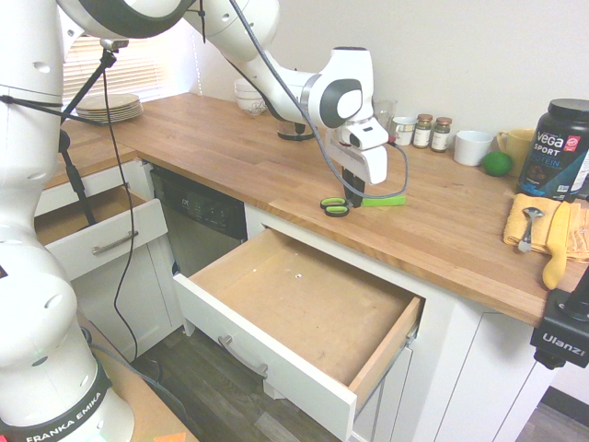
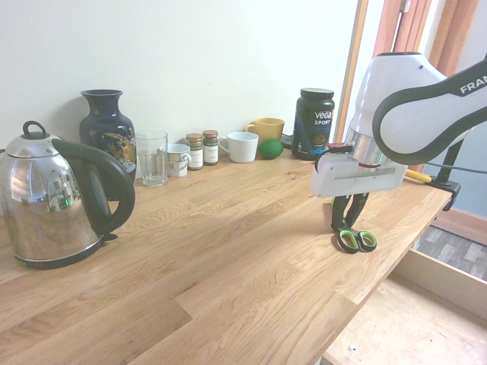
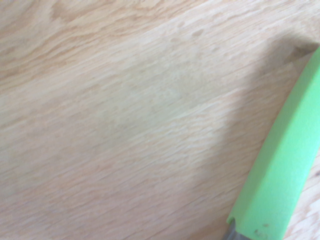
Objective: Put scissor in the drawer
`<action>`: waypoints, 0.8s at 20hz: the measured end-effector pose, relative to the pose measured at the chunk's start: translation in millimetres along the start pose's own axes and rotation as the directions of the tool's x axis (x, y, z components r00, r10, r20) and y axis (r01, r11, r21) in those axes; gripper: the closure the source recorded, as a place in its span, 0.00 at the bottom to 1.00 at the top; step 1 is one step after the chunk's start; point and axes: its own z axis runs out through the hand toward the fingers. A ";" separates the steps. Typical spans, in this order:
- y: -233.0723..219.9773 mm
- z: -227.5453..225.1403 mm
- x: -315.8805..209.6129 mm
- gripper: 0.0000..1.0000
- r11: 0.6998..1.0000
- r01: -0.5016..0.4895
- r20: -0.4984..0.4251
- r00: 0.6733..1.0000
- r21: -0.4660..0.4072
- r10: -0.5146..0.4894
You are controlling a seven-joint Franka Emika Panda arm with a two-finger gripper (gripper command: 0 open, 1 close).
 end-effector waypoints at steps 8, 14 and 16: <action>-1.2 -18.5 -2.6 1.00 1.000 0.004 0.000 1.000 0.006 -0.004; 2.3 -54.3 -7.2 1.00 1.000 0.008 -0.001 1.000 0.026 -0.008; 5.9 -58.7 -8.3 1.00 1.000 0.008 0.000 1.000 0.027 -0.008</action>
